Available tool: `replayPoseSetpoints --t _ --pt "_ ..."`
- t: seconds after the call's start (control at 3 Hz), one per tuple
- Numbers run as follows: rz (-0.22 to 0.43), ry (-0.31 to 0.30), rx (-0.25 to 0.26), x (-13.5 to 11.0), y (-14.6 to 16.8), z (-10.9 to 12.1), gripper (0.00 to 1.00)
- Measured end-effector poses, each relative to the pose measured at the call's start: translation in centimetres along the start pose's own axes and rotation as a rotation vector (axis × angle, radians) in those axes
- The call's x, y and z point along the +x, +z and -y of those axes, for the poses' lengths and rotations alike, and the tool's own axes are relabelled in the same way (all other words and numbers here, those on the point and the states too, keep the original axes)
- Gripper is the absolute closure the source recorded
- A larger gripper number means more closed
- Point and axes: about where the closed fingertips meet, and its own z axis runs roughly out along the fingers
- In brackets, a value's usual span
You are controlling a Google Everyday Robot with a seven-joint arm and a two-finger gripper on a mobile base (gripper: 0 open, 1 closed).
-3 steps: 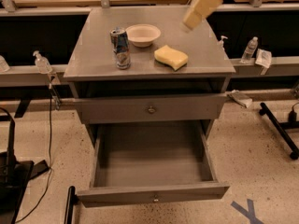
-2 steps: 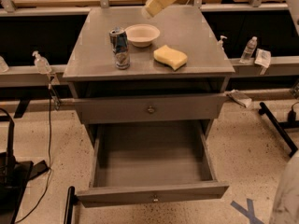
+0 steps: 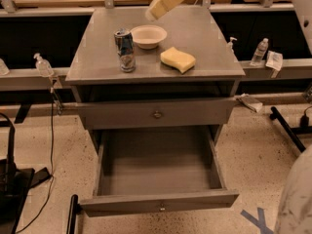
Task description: Place redbull can into middle drawer
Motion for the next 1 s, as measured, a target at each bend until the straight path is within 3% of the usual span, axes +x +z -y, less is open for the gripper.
replayPoseSetpoints --t 0.67,1.0 --pt "0.160 0.118 0.022 3.4 10.8 -1.0 0.00" --pt "0.277 0.175 0.129 3.0 14.5 0.6 0.00"
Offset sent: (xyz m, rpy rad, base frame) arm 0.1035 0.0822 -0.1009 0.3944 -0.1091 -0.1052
